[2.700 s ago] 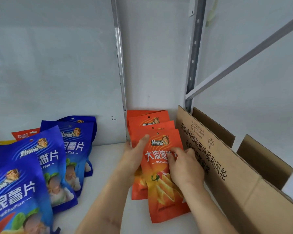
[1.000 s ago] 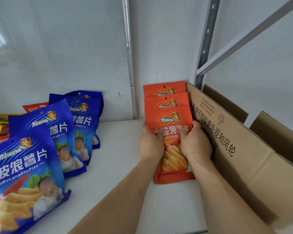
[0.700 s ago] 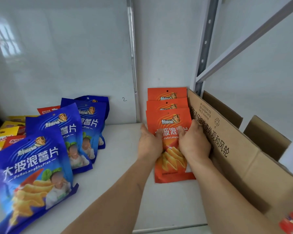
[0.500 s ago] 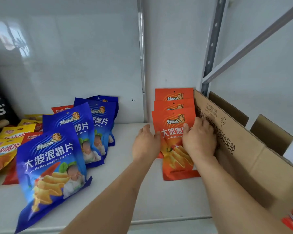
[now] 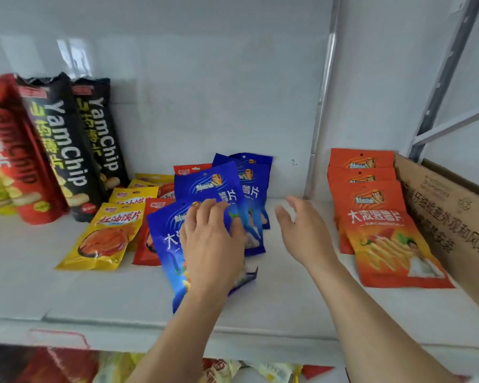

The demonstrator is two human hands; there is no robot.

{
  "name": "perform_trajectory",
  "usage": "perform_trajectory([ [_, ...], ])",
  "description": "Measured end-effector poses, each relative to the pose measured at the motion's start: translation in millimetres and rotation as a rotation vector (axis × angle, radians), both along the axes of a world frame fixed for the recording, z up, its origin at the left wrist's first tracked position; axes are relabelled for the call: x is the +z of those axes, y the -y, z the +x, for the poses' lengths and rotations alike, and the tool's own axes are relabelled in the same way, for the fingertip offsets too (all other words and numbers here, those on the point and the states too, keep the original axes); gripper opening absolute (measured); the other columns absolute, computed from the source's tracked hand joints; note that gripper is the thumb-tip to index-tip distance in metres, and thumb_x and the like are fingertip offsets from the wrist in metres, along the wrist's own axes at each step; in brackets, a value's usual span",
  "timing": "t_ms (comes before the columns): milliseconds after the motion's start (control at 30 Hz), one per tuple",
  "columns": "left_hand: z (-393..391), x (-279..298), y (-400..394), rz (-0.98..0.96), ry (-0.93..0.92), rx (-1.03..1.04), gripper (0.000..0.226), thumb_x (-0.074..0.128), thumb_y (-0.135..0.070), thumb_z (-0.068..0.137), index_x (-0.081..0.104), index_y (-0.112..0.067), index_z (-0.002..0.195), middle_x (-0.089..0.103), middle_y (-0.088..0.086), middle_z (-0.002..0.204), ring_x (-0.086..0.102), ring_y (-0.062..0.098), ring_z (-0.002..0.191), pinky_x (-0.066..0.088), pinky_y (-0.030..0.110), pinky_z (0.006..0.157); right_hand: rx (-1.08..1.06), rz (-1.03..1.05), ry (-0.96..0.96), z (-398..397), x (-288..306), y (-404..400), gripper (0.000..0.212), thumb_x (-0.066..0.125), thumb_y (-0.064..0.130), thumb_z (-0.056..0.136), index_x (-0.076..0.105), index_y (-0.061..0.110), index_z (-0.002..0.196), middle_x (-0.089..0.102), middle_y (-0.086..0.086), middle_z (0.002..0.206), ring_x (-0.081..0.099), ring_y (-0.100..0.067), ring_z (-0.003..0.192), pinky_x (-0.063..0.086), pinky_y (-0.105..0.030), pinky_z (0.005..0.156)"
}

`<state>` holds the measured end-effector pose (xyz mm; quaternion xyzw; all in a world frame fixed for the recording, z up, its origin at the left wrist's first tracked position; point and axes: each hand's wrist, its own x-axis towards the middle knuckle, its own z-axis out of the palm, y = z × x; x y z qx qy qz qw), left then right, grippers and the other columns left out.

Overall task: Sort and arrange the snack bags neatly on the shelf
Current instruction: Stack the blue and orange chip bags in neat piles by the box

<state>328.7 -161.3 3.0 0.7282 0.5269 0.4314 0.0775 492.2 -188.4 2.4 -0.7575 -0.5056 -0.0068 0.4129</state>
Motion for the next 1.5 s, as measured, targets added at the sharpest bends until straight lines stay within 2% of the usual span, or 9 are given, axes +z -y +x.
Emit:
perform_trajectory([
  [167,-55,-21,-26,-0.282,0.054,0.172,0.073,0.054,-0.046,0.097,0.022,-0.017,0.156,0.011,0.007,0.167,0.003,0.03,0.154,0.009,0.047,0.123,0.073,-0.058,-0.255,-51,-15,-30,0.059,0.048,0.057,0.095,0.046,0.019,0.139,0.054,0.0,0.137,0.053,-0.019,0.126,0.046,-0.036,0.101],
  [267,-61,-27,-34,-0.437,0.243,0.105,0.084,0.06,-0.042,0.096,0.012,-0.012,0.158,0.005,0.009,0.167,0.004,0.03,0.154,0.013,0.044,0.123,0.116,-0.077,-0.383,-66,-18,-41,0.047,0.052,0.055,0.094,0.052,0.02,0.127,0.06,0.006,0.125,0.061,-0.01,0.106,0.049,-0.024,0.079],
  [400,-49,-37,-40,-0.37,0.343,-0.047,0.081,0.066,-0.028,0.095,0.017,-0.011,0.157,0.005,0.008,0.166,0.006,0.027,0.154,0.026,0.037,0.122,0.164,-0.056,-0.474,-72,-21,-49,0.037,0.055,0.058,0.092,0.055,0.025,0.109,0.068,0.01,0.106,0.067,0.002,0.082,0.045,-0.009,0.054],
  [533,-33,-36,-49,-0.379,0.43,-0.186,0.078,0.065,-0.021,0.096,0.017,-0.017,0.158,0.006,0.0,0.164,0.016,0.017,0.15,0.047,0.008,0.081,0.139,-0.004,-0.546,-62,-18,-59,0.038,0.056,0.055,0.091,0.048,0.024,0.113,0.063,0.017,0.095,0.066,0.005,0.069,0.043,-0.005,0.046],
  [600,-27,-32,-57,-0.426,0.476,-0.206,0.08,0.065,-0.023,0.096,0.015,-0.019,0.158,0.008,-0.001,0.163,0.024,0.016,0.146,0.049,0.005,0.065,0.122,0.021,-0.577,-52,-16,-64,0.045,0.057,0.052,0.091,0.045,0.022,0.123,0.061,0.014,0.097,0.065,0.0,0.075,0.045,-0.008,0.048],
  [733,-22,-24,-79,-0.543,0.663,-0.185,0.08,0.071,-0.03,0.092,0.022,-0.024,0.154,0.034,0.001,0.153,0.055,0.021,0.126,0.061,0.024,0.069,0.053,0.033,-0.618,-34,-21,-75,0.061,0.063,0.053,0.088,0.044,0.015,0.133,0.06,0.002,0.11,0.068,-0.012,0.087,0.058,-0.028,0.071],
  [867,-18,-17,-91,-0.635,0.733,-0.214,0.052,0.072,-0.027,0.092,0.041,-0.017,0.132,0.068,0.004,0.114,0.074,0.016,0.085,0.056,0.02,0.051,0.088,-0.02,-0.739,-17,-25,-90,0.064,0.064,0.061,0.084,0.044,0.02,0.128,0.065,-0.002,0.116,0.072,-0.016,0.088,0.059,-0.031,0.069],
  [1133,-9,-8,-110,-0.694,0.624,-0.285,0.049,0.077,-0.03,0.087,0.047,-0.021,0.125,0.071,-0.001,0.104,0.074,0.014,0.078,0.055,0.022,0.051,0.274,-0.07,-0.934,15,-15,-114,0.071,0.062,0.075,0.075,0.053,0.024,0.124,0.076,-0.001,0.104,0.076,-0.023,0.085,0.059,-0.048,0.085],
  [1500,7,-18,-123,-0.751,0.58,-0.38,0.048,0.072,-0.032,0.091,0.043,-0.022,0.128,0.064,-0.008,0.094,0.068,0.007,0.073,0.048,0.012,0.042,0.263,-0.148,-0.891,24,-16,-107,0.061,0.068,0.067,0.076,0.057,0.021,0.115,0.077,0.0,0.096,0.076,-0.021,0.082,0.059,-0.044,0.085],
])
